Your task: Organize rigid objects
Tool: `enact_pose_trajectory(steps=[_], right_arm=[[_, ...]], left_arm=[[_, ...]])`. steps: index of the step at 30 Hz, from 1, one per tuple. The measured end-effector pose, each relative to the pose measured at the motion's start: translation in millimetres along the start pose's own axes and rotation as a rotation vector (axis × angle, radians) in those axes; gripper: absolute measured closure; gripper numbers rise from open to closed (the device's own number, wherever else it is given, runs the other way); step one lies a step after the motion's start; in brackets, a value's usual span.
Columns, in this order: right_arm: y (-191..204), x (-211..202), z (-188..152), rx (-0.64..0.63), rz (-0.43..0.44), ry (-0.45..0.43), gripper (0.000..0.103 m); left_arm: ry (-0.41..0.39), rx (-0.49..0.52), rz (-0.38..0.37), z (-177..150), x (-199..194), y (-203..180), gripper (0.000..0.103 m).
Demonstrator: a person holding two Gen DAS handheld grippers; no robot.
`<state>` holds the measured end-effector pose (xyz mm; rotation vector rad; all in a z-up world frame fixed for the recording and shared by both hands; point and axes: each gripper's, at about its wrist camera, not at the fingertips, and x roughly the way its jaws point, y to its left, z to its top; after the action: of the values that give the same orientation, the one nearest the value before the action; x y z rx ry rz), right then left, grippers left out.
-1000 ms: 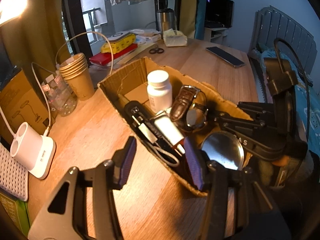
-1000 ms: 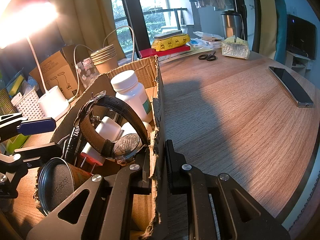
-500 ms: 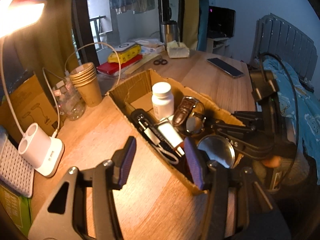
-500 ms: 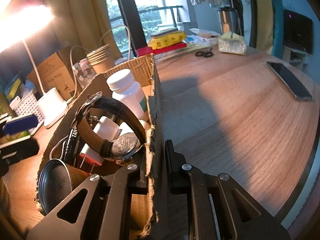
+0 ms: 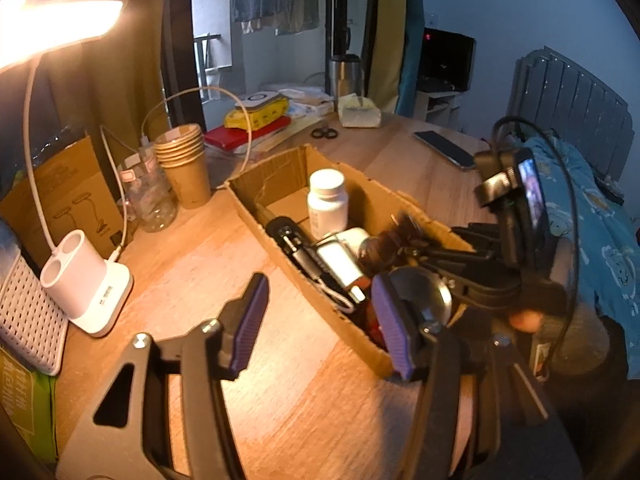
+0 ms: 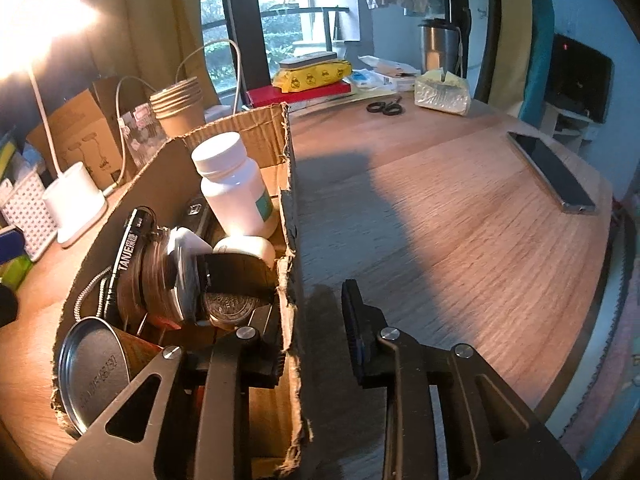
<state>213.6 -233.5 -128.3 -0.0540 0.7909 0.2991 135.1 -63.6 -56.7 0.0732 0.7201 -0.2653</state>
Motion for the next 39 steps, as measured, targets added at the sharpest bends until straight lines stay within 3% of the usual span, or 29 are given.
enact_pose_trajectory(steps=[11,16,21,34,36,37,38,39], right_arm=[[7.7,-17.2,2.5,-0.039,-0.059,-0.021,0.073],[9.6,-36.3,3.6,-0.042,-0.092,-0.058,0.064],[15.3,-61.7,6.6,-0.052,-0.096,-0.108,0.047],[45.0,-121.4,10.2,-0.115,-0.143,-0.238,0.029],[46.7,-134.1,11.0,-0.117,-0.153,-0.263,0.028],[46.9,-140.3,11.6,-0.114,-0.154,-0.275,0.028],[47.5,-146.5,12.1,-0.111,-0.153,-0.286,0.028],[47.7,-153.4,12.6,-0.107,-0.153,-0.299,0.028]], left_arm=[[-0.039,-0.024,0.006,0.0,-21.9,-2.9,0.039],[-0.064,-0.044,0.005,0.4,-35.4,-0.1,0.039],[-0.126,-0.061,0.004,0.3,-54.4,-0.4,0.038],[-0.229,-0.059,0.011,-4.4,-99.6,-5.2,0.029],[-0.246,-0.063,0.018,-4.3,-106.1,-4.9,0.023],[-0.258,-0.067,0.025,-4.4,-110.8,-4.8,0.011],[-0.269,-0.070,0.024,-4.5,-114.8,-4.2,0.005],[-0.278,-0.073,0.022,-4.4,-118.4,-3.4,0.005]])
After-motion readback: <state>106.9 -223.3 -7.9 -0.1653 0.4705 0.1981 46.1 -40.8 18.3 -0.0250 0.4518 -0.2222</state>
